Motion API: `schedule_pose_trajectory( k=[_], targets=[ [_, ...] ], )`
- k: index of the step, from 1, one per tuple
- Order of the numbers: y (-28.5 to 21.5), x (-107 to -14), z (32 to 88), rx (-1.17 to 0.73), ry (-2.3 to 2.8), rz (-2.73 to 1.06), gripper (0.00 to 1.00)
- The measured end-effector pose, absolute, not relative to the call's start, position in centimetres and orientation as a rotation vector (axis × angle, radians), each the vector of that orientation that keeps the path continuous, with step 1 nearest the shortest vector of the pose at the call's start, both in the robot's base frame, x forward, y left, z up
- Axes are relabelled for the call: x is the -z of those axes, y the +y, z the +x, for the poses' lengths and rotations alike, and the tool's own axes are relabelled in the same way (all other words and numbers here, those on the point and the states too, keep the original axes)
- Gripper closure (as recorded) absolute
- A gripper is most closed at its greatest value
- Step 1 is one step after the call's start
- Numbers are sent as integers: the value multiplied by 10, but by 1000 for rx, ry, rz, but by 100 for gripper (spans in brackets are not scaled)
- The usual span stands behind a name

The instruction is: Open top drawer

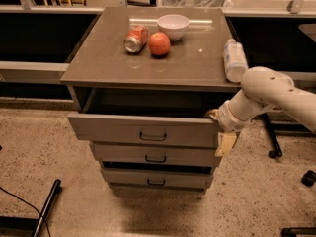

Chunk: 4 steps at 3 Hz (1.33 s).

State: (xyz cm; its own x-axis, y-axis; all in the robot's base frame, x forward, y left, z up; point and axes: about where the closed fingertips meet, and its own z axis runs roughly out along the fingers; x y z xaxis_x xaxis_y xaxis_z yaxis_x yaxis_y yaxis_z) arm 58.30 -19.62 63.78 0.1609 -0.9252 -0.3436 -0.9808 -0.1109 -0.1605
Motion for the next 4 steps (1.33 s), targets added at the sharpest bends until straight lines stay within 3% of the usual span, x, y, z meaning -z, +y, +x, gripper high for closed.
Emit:
schedule_pose_trajectory(
  k=[1, 4],
  targets=[
    [-190, -637, 549, -242, 1837, -2168, 40],
    [-187, -674, 500, -186, 1810, -2249, 39]
  ],
)
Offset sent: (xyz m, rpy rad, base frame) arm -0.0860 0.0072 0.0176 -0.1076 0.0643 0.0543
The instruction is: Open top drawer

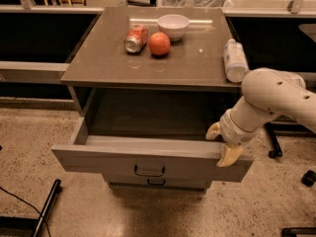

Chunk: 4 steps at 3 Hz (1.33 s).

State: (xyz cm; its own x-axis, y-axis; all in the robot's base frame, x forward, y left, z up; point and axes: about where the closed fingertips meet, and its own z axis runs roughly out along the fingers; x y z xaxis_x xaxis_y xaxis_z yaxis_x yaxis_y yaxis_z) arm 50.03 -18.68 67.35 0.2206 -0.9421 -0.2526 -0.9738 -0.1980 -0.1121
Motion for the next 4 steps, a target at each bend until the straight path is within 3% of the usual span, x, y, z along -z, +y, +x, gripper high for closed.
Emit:
schedule_pose_trajectory(
  k=[1, 2, 4],
  targets=[
    [-181, -701, 493, -135, 1782, -2273, 34],
    [-179, -725, 497, -86, 1769, -2279, 40],
    [-187, -695, 557, -112, 1914, -2113, 85]
  ],
)
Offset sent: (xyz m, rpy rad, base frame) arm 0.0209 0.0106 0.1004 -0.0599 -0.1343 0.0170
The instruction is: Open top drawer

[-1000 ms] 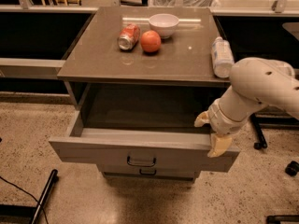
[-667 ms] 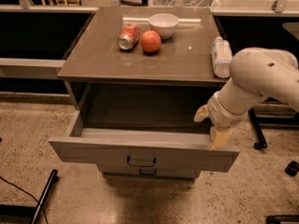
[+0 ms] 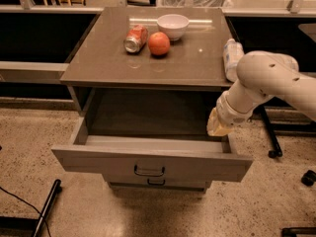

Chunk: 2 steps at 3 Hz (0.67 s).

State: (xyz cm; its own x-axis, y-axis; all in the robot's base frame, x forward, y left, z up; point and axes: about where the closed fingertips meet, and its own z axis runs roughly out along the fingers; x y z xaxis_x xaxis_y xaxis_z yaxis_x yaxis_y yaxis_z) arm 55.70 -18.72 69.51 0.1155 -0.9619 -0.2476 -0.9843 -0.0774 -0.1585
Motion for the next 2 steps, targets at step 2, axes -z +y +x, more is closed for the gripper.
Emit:
schedule_pose_trajectory(
  k=[2],
  targets=[
    [-173, -627, 564, -133, 2050, -2045, 58]
  ],
)
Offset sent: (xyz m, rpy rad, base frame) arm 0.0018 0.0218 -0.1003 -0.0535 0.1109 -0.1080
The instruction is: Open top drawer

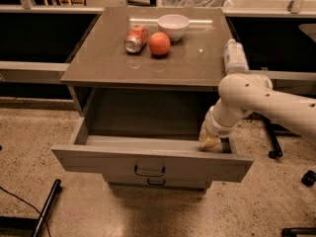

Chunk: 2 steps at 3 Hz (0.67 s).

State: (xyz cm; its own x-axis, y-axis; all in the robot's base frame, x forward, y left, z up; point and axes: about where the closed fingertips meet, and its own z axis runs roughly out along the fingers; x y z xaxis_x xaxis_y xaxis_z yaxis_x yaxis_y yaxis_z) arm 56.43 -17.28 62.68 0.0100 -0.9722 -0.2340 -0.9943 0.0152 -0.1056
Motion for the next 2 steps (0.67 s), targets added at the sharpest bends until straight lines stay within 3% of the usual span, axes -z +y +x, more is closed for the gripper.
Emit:
schedule_pose_trajectory(
  k=[2],
  targets=[
    [-176, -623, 532, -83, 2068, -2118, 11]
  ],
)
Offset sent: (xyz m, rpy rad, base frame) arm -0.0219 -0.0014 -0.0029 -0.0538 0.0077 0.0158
